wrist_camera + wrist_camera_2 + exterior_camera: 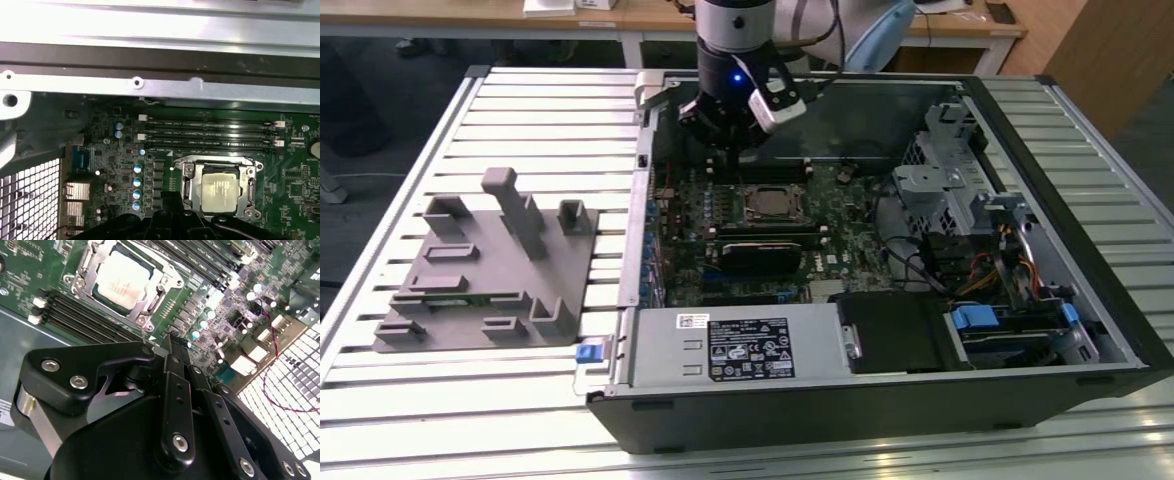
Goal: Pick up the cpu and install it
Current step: 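Install the first cpu locking lever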
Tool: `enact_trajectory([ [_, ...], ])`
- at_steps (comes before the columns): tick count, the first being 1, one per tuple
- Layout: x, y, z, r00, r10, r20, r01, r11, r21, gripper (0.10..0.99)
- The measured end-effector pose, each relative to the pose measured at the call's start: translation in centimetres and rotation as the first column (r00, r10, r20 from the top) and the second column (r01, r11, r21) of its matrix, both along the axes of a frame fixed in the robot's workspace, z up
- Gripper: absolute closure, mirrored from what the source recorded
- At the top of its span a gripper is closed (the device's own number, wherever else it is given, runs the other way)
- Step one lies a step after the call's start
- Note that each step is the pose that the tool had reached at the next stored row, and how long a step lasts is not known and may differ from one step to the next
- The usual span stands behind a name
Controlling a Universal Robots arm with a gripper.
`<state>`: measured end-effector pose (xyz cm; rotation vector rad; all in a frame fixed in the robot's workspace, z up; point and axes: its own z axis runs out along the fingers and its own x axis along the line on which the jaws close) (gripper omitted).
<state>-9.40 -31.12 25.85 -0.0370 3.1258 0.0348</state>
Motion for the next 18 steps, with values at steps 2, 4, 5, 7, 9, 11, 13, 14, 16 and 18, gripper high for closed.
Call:
enact_trajectory([
  [2, -0.36, 0.14, -0.01, 1.0000, 0.000, 0.0000, 0.000, 1.0000, 0.000, 0.980],
  [4, -0.58, 0.33, -0.03, 1.0000, 0.000, 0.0000, 0.000, 1.0000, 0.000, 0.980],
  [5, -0.66, 0.53, -0.04, 1.0000, 0.000, 0.0001, 0.000, 1.0000, 0.000, 0.980],
  [7, -0.82, 0.99, -0.05, 1.0000, 0.000, 0.0000, 0.000, 1.0000, 0.000, 0.980],
  [9, -0.94, 1.48, -0.09, 1.0000, 0.000, 0.0001, 0.000, 1.0000, 0.000, 0.980],
  [11, -1.05, 1.83, -0.14, 1.0000, 0.000, 0.0001, 0.000, 1.0000, 0.000, 0.980],
  [13, -1.10, 2.09, -0.21, 1.0000, 0.000, 0.0001, 0.000, 1.0000, 0.000, 0.980],
  [14, -1.10, 2.18, -0.22, 1.0000, 0.000, 0.0001, 0.000, 1.0000, 0.000, 0.980],
  [16, -1.04, 2.23, -0.23, 1.0000, 0.000, 0.0001, 0.000, 1.0000, 0.000, 0.980],
  [18, -0.83, 2.25, -0.23, 1.0000, 0.000, 0.0000, 0.000, 1.0000, 0.000, 0.980],
])
